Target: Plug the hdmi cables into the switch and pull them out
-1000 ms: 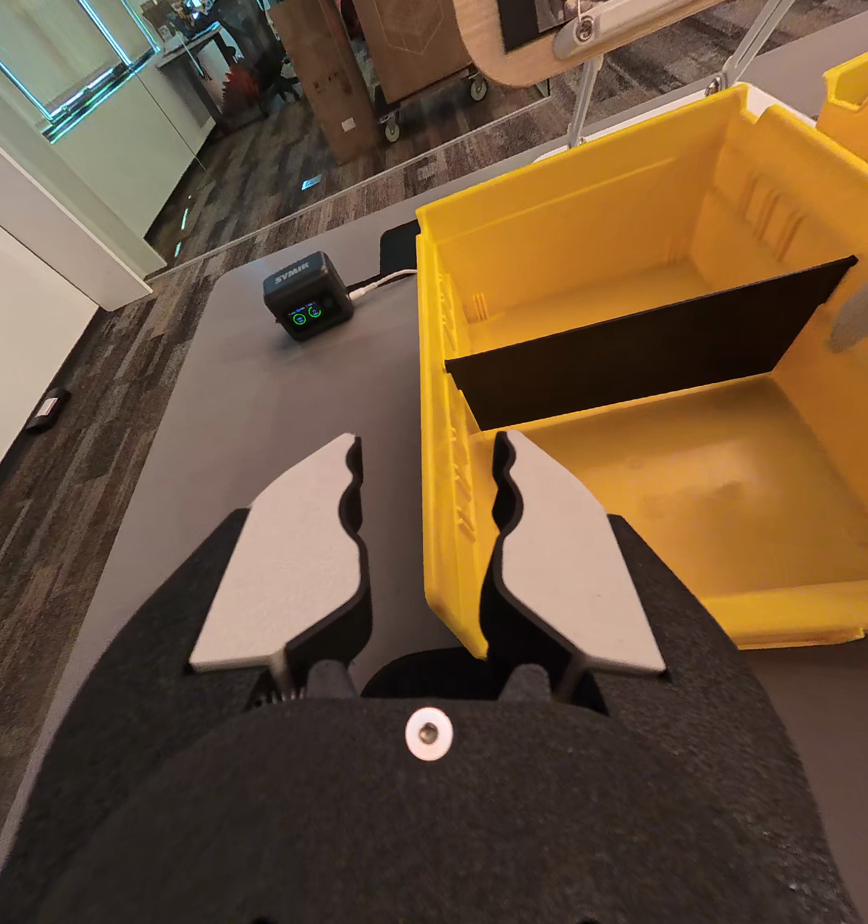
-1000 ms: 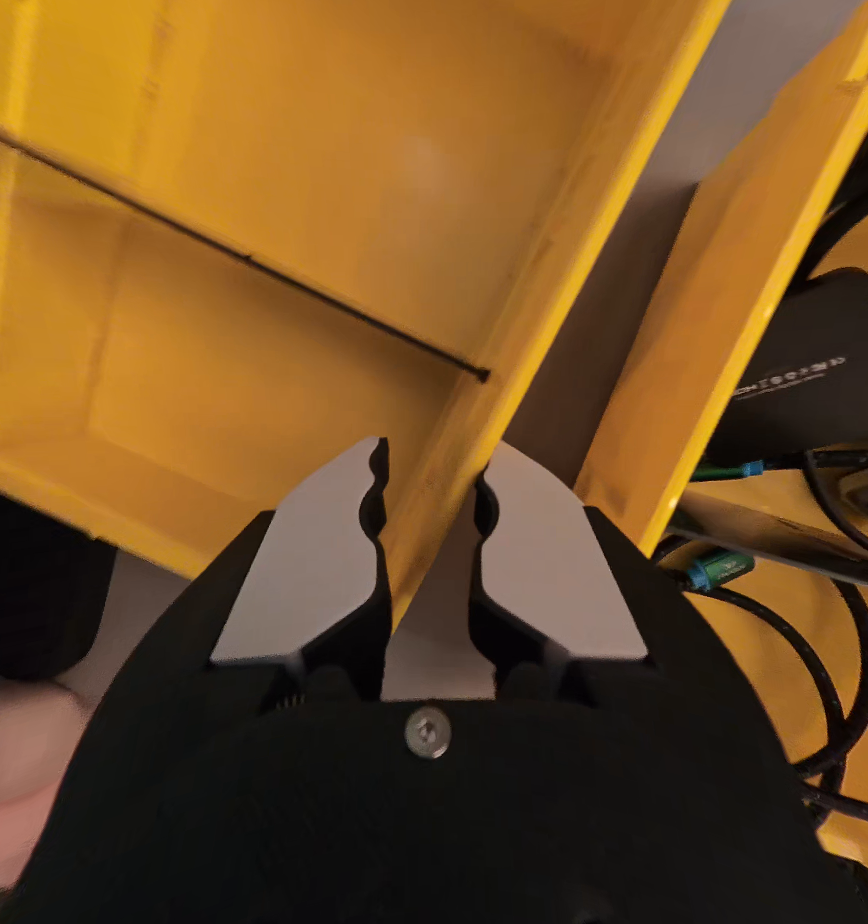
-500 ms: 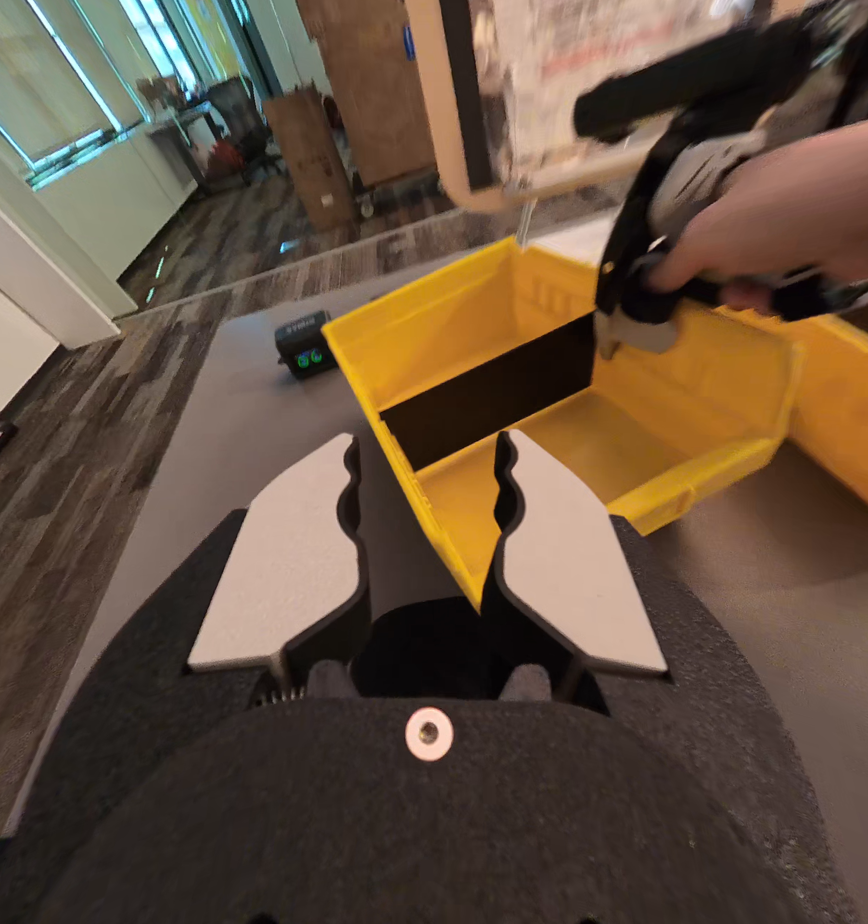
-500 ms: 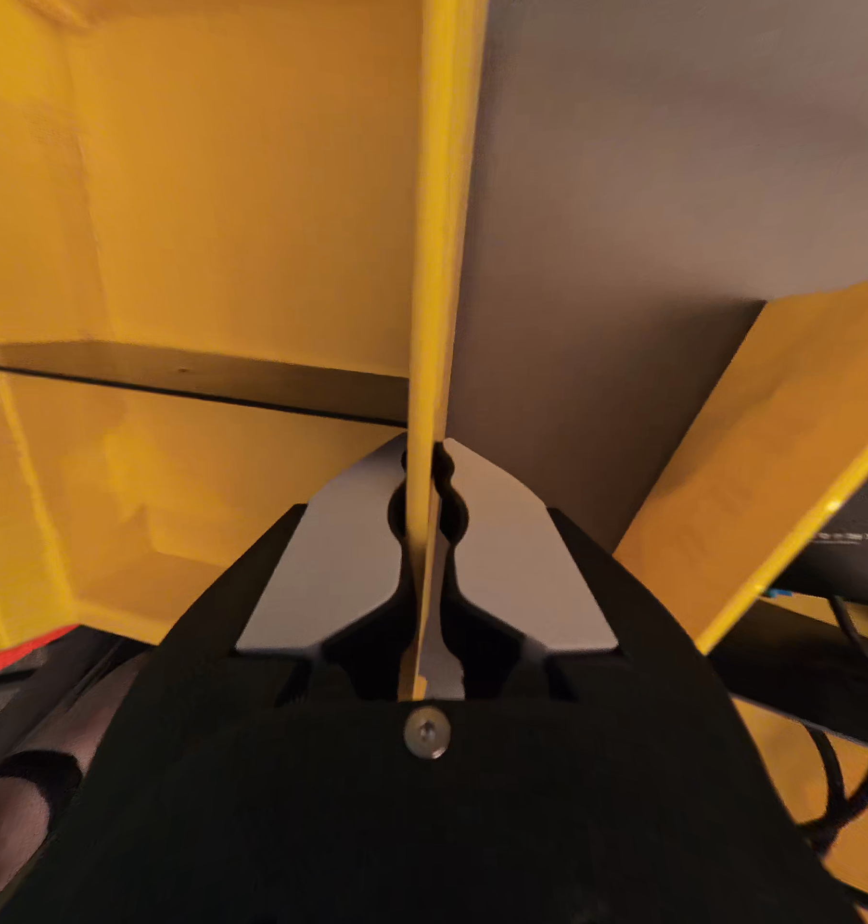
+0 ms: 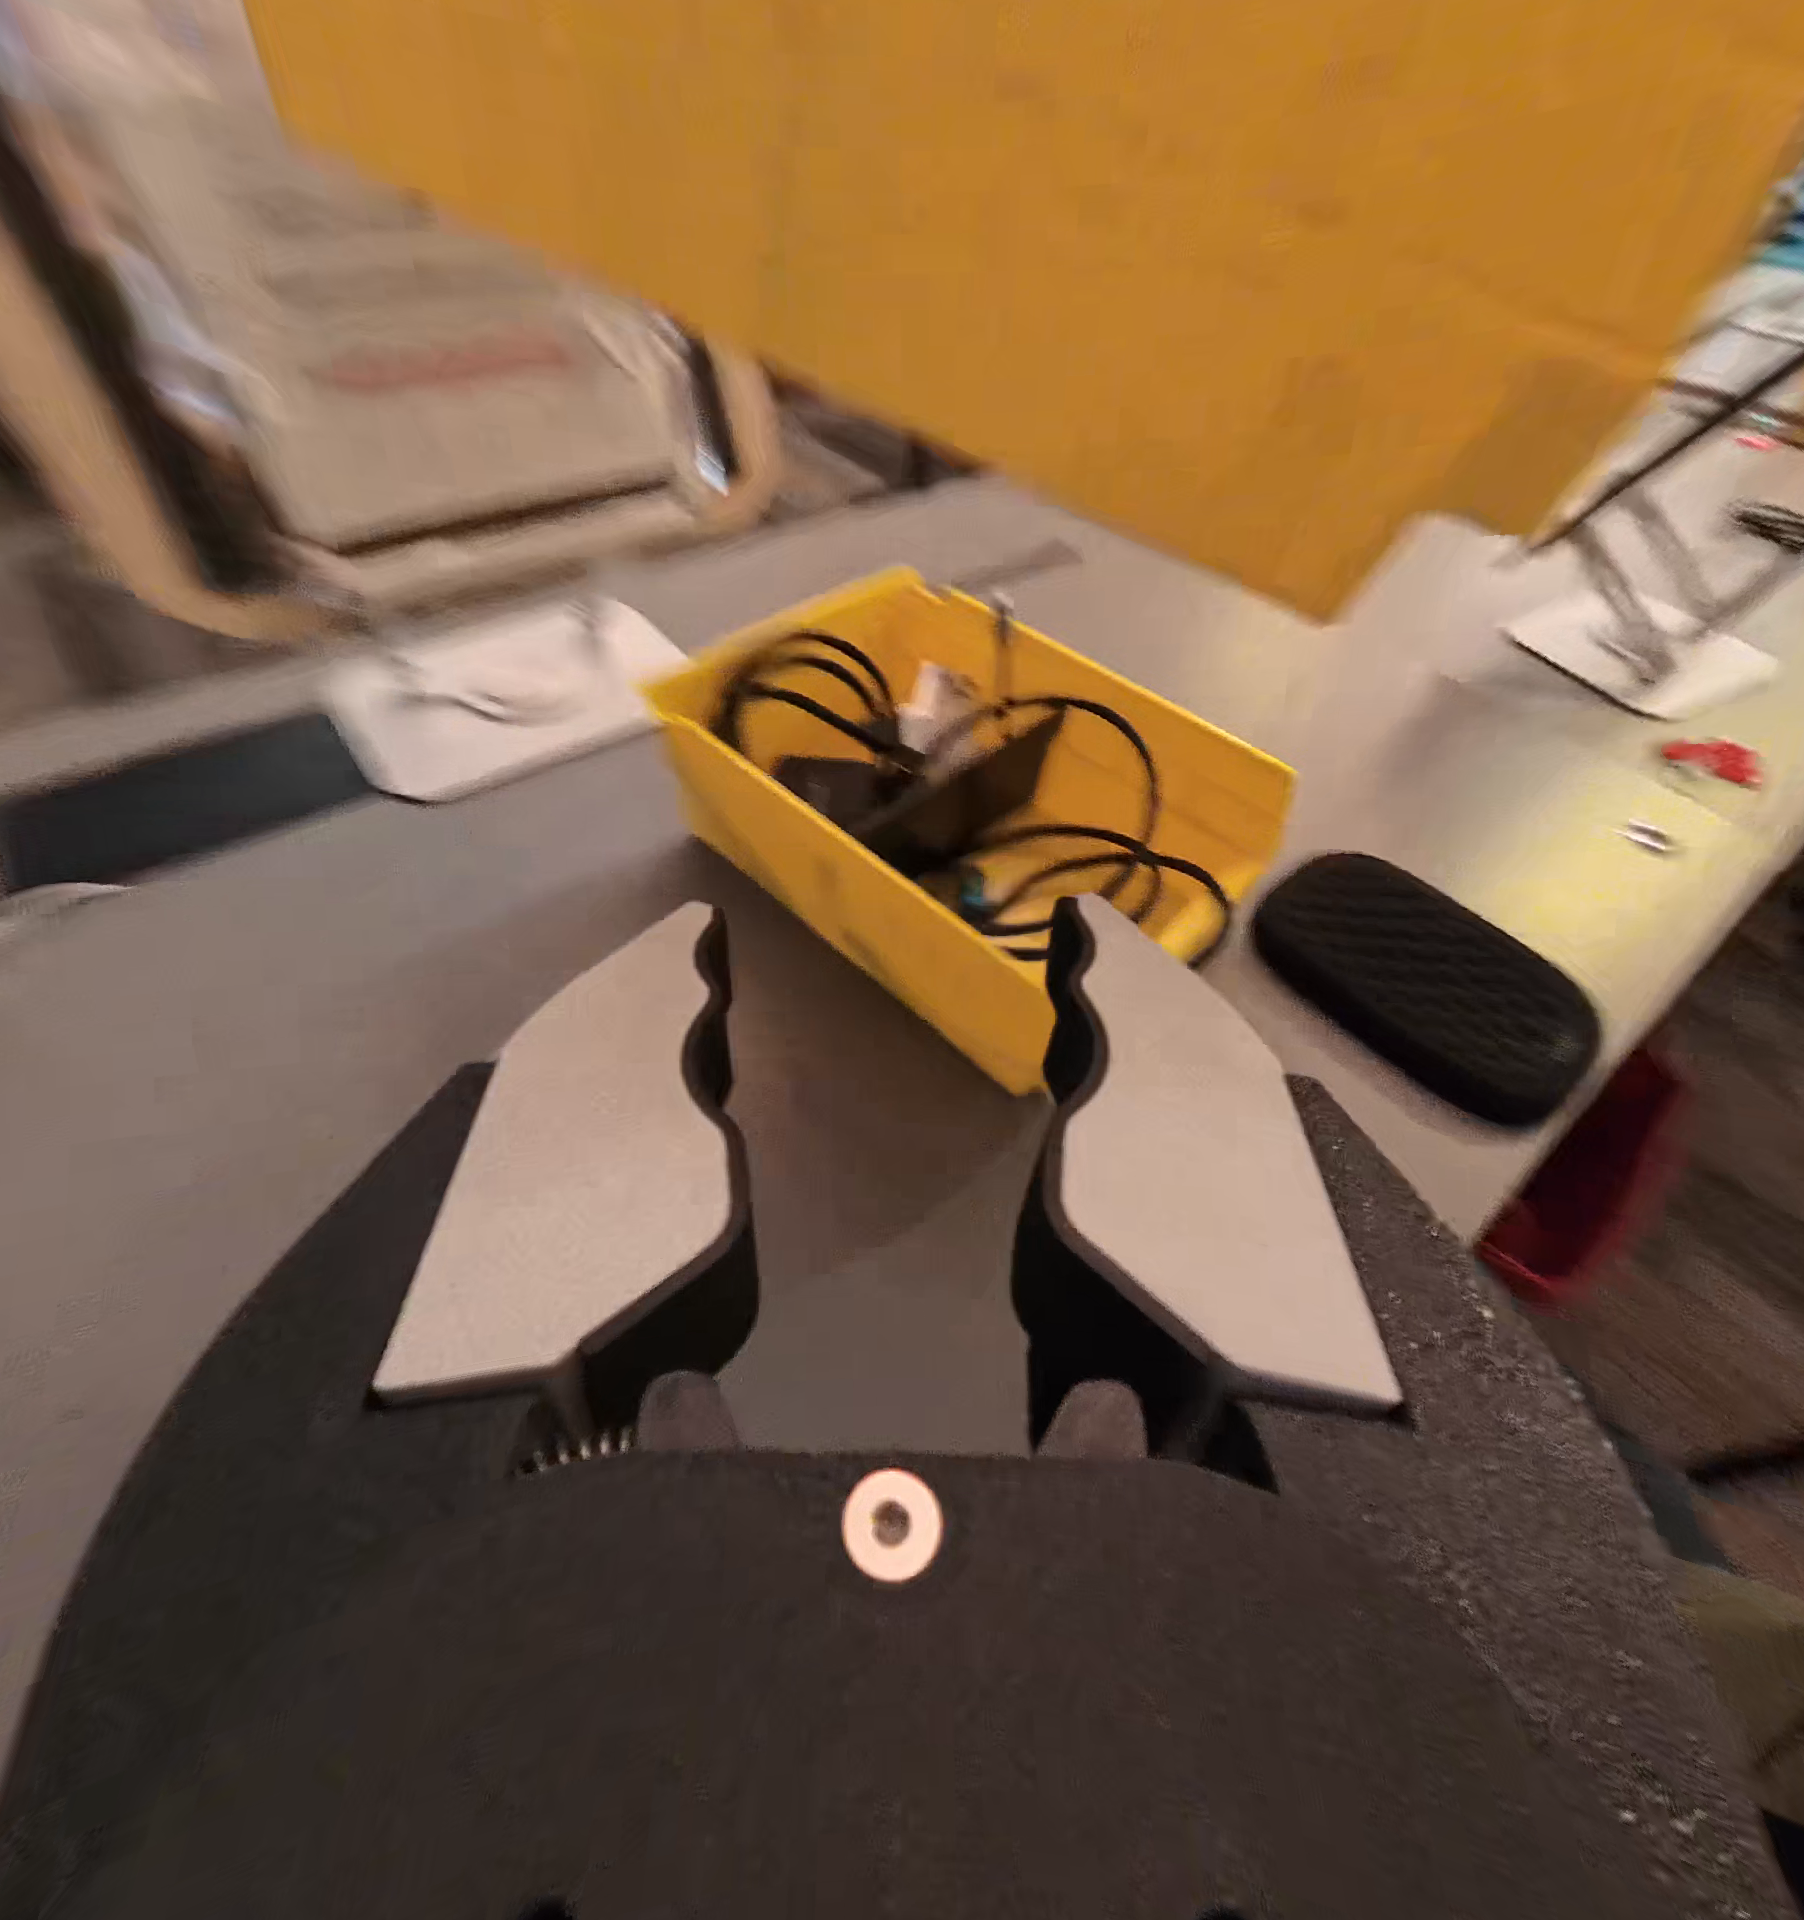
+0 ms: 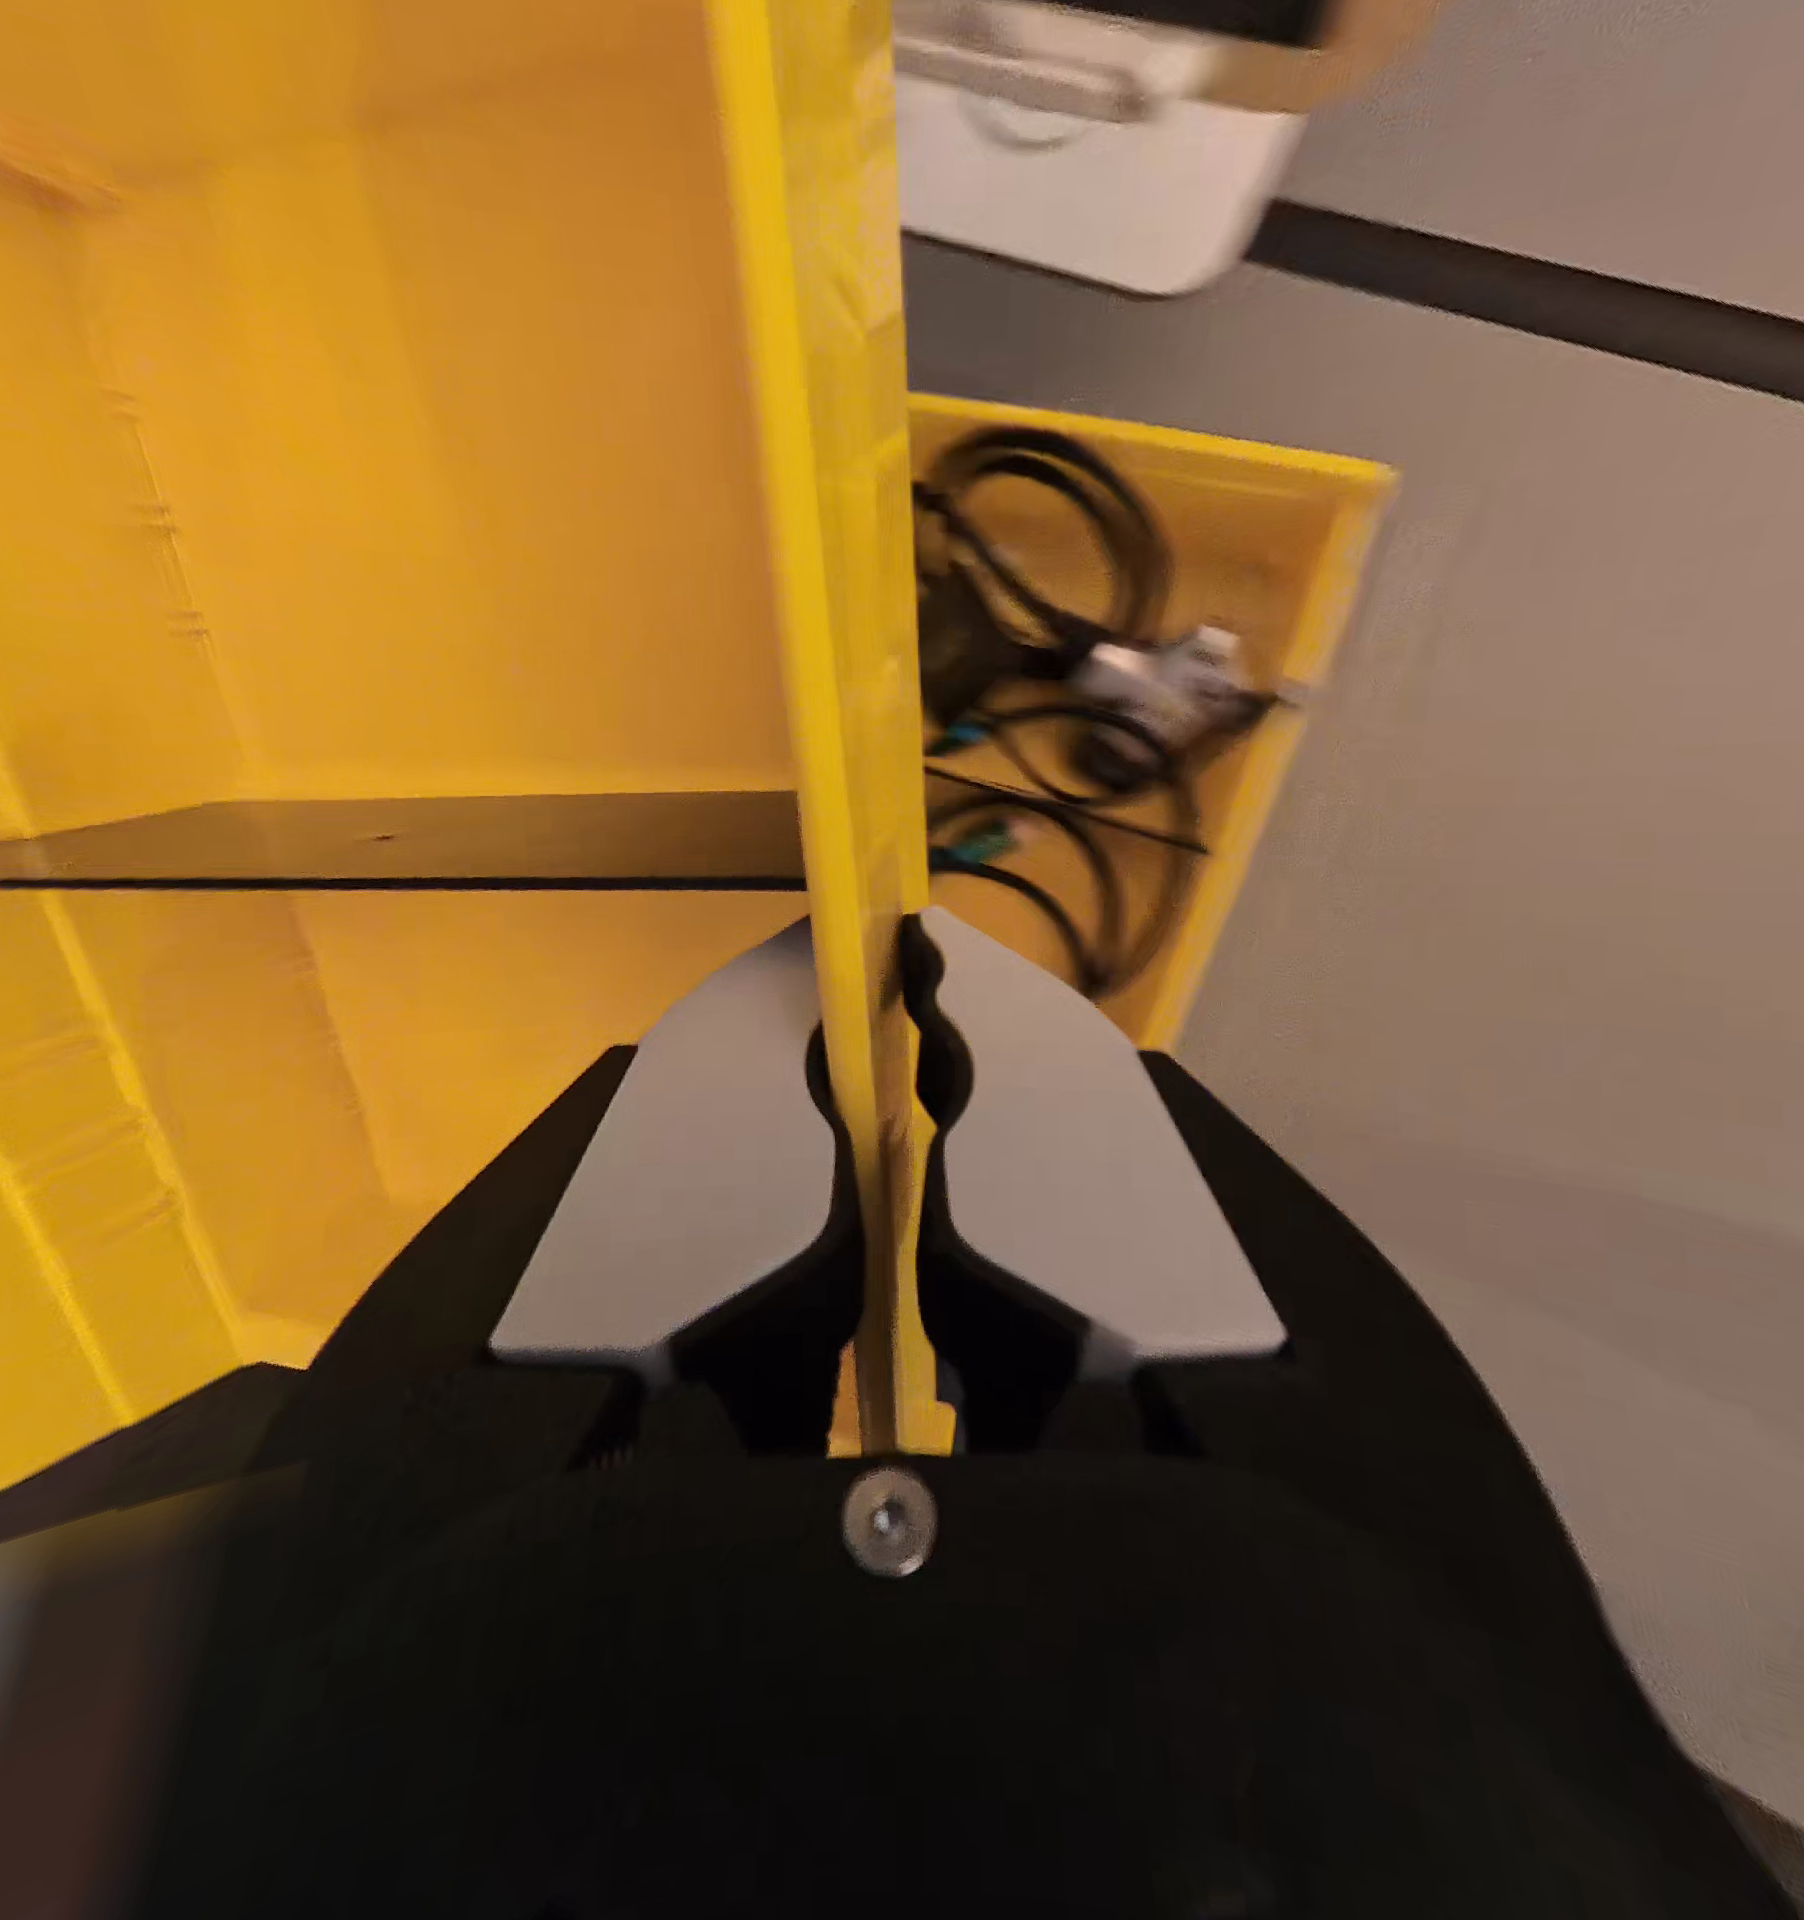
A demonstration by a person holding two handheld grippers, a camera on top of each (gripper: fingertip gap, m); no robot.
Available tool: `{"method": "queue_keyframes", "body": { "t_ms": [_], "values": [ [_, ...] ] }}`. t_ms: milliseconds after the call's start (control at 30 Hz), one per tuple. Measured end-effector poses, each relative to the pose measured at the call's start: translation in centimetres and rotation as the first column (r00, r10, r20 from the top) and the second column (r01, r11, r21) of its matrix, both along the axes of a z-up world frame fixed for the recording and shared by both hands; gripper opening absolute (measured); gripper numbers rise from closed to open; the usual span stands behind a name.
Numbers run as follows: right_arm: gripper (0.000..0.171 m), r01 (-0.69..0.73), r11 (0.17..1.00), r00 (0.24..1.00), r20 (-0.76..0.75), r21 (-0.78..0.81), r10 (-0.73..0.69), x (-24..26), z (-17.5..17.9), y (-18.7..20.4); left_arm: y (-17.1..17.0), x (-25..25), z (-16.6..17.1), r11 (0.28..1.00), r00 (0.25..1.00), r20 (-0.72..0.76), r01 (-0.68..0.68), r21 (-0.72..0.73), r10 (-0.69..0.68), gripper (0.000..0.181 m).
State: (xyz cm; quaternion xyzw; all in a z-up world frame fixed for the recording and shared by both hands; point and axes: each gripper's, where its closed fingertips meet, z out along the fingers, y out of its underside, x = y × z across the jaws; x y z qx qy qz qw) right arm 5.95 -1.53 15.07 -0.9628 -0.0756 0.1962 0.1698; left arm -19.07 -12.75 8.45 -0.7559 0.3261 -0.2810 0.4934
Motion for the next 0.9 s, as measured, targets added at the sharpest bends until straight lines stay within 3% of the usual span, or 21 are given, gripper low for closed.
{"method": "queue_keyframes", "body": {
  "t_ms": [100,200,300,400,467,567,600,633,733,900],
  "values": [
    [0.006,0.149,0.988,0.982,0.114,0.031,-0.152,11.1,-2.2,-3.2,4.7,6.5,-6.2,0.957,0.993,-0.065,0.072,-0.281,-0.094,0.064],
    [0.006,0.273,0.962,0.939,0.216,0.004,-0.268,20.0,-6.5,-6.8,8.7,9.9,-10.5,0.904,0.991,-0.103,0.029,-0.427,-0.081,0.057],
    [0.007,0.367,0.93,0.902,0.257,-0.032,-0.347,26.3,-11.2,-9.5,9.7,11.1,-13.5,0.861,0.966,-0.242,-0.045,-0.507,-0.092,0.061],
    [0.007,0.411,0.91,0.891,0.239,-0.061,-0.386,30.1,-15.0,-11.0,9.4,11.3,-16.1,0.834,0.894,-0.421,-0.109,-0.541,-0.156,0.065],
    [0.007,0.435,0.898,0.887,0.207,-0.071,-0.413,31.5,-17.0,-11.1,9.0,11.7,-17.1,0.793,0.853,-0.476,-0.134,-0.594,-0.213,0.066],
    [0.009,0.448,0.891,0.886,0.166,-0.073,-0.432,31.9,-19.3,-10.3,9.1,10.9,-17.5,0.71,0.789,-0.551,-0.222,-0.669,-0.273,0.041],
    [0.009,0.449,0.891,0.887,0.154,-0.072,-0.435,31.6,-20.0,-9.9,9.6,10.4,-17.4,0.688,0.78,-0.556,-0.237,-0.686,-0.286,0.024],
    [0.009,0.448,0.891,0.889,0.141,-0.071,-0.436,31.2,-20.6,-9.5,10.1,10.0,-17.3,0.666,0.788,-0.54,-0.235,-0.708,-0.296,0.012],
    [0.009,0.431,0.9,0.901,0.088,-0.064,-0.425,28.7,-22.2,-7.9,12.1,8.8,-17.2,0.614,0.847,-0.461,-0.221,-0.757,-0.264,0.01],
    [0.009,0.4,0.912,0.916,0.006,-0.088,-0.401,23.6,-24.6,-5.6,17.2,3.2,-17.0,0.592,0.909,-0.404,-0.272,-0.759,-0.1,0.009]
  ]
}}
